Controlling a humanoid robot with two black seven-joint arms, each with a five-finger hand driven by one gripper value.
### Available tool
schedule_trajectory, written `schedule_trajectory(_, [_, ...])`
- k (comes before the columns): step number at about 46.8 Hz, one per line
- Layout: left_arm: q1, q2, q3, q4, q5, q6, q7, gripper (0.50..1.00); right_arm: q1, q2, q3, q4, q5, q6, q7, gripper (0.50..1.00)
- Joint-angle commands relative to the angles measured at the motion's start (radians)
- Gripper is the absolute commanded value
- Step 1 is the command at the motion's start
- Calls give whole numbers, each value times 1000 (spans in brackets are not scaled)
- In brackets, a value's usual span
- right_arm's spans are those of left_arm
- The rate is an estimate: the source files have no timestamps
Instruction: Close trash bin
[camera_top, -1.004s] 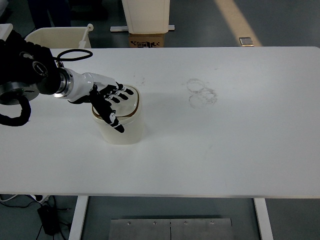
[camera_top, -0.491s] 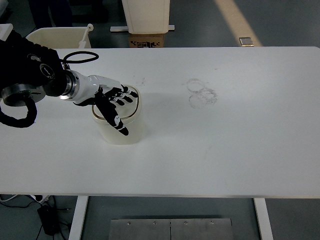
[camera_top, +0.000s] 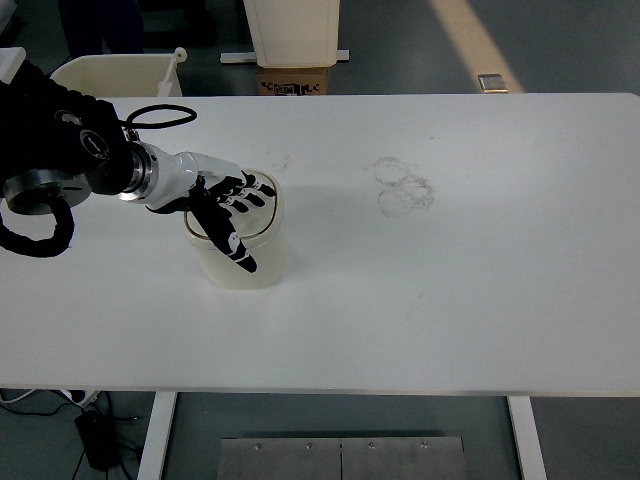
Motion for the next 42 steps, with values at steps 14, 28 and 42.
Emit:
schedule_trajectory(14, [10,5,0,0,0,6,0,1000,0,0,0,0,0,0,0,991])
schedule_trajectory(28, [-36,40,-37,29,-2,-6,-1,1000,-1,0,0,0,0,0,1,991])
schedule_trajectory(42, [-51,91,-175,346,3,-109,-1,1000,0,0,0,0,0,0,0,991])
